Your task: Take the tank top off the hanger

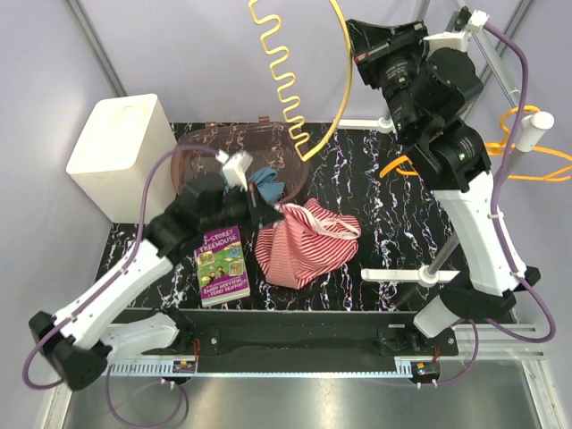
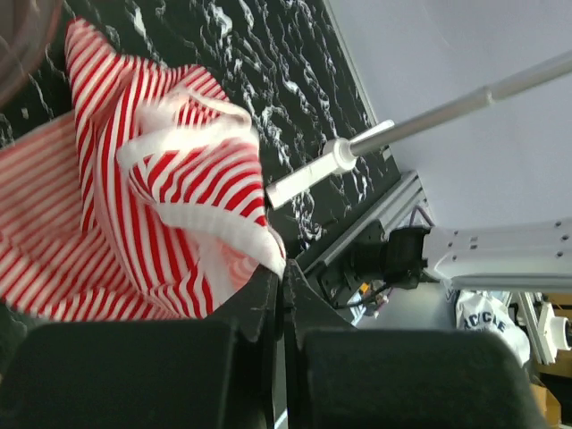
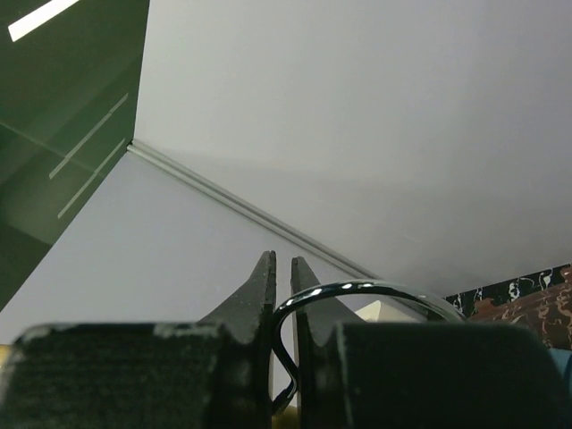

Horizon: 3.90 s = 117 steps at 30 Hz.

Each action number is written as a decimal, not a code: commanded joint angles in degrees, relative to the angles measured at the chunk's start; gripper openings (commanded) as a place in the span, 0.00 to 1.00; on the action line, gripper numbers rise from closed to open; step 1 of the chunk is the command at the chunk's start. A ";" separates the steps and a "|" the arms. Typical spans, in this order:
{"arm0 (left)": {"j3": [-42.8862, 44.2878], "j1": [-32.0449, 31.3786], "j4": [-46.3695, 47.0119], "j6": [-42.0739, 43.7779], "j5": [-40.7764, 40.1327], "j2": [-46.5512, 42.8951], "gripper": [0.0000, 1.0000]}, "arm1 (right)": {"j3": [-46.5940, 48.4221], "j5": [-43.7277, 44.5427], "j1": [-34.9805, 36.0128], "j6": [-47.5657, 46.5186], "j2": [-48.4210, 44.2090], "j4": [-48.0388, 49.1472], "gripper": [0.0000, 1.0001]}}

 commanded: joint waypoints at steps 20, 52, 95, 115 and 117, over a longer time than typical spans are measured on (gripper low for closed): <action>79.88 32.44 26.79 -11.77 17.78 43.64 0.00 | 6.56 1.97 -0.34 -21.59 -8.78 -0.31 0.00; 23.23 32.72 -10.03 21.08 2.22 13.26 0.99 | -6.71 -2.77 -0.34 -19.22 -10.10 -6.02 0.00; 26.71 17.24 -14.50 20.28 -13.85 39.68 0.06 | -16.12 -4.80 -0.34 -28.28 -17.49 -6.02 0.00; 35.79 26.74 -17.86 14.13 5.54 17.92 0.82 | -24.11 -11.73 -0.34 -38.90 -18.27 -6.38 0.00; 36.31 26.74 -16.45 13.07 12.49 12.57 0.83 | -27.18 -18.75 -0.34 -43.47 -20.46 -6.38 0.00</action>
